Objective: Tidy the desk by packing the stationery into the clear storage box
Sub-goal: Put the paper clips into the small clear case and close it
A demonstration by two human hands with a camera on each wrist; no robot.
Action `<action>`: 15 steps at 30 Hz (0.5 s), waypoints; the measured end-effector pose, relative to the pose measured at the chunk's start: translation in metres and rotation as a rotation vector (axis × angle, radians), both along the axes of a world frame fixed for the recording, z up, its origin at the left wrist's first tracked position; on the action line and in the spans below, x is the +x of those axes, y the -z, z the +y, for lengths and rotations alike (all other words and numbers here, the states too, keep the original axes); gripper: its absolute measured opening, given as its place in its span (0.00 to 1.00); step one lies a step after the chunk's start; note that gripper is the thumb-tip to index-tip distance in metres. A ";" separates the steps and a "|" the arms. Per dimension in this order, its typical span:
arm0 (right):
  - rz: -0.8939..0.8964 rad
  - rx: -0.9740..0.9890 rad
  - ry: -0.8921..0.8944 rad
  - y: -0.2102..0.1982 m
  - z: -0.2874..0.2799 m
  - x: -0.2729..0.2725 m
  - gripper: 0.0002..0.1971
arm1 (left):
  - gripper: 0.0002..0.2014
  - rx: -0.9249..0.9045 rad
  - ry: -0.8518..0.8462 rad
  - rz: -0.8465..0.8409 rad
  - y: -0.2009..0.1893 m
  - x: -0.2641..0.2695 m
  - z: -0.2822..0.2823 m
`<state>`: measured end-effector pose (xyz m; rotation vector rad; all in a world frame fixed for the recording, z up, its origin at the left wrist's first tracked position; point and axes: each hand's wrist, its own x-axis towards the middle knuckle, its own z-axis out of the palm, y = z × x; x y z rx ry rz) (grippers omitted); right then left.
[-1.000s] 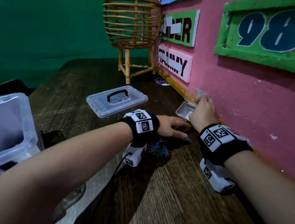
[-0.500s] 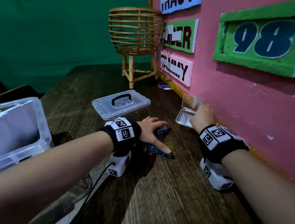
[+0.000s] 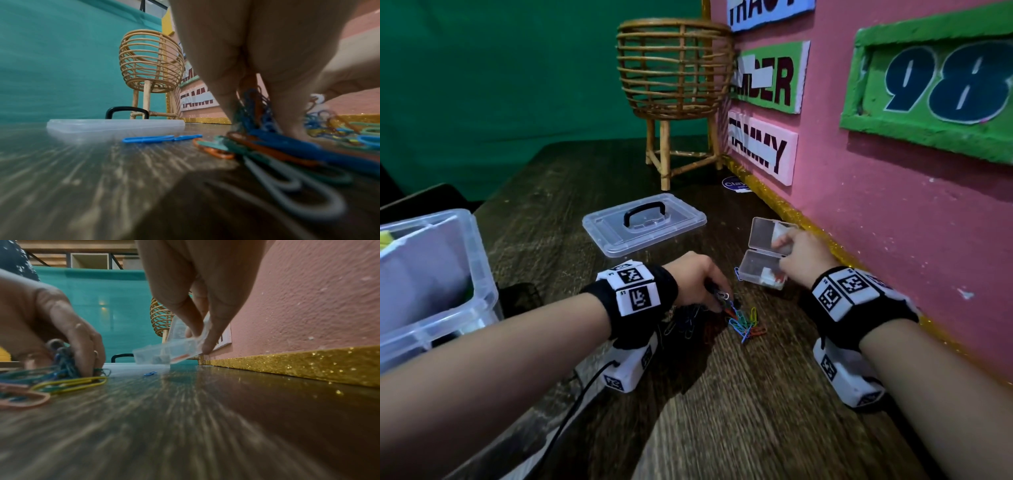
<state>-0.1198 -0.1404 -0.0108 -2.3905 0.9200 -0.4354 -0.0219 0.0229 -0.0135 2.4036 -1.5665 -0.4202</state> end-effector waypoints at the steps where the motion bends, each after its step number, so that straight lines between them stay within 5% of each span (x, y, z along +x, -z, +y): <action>1: -0.005 0.007 -0.010 0.000 0.000 0.001 0.16 | 0.16 -0.009 -0.005 -0.014 0.000 0.001 0.000; 10: 0.041 0.023 -0.192 0.001 0.003 0.004 0.13 | 0.12 -0.566 -0.099 0.000 -0.006 -0.006 -0.023; 15: 0.050 -0.002 -0.263 -0.002 0.008 0.000 0.23 | 0.11 -0.612 -0.050 -0.039 -0.008 -0.011 -0.038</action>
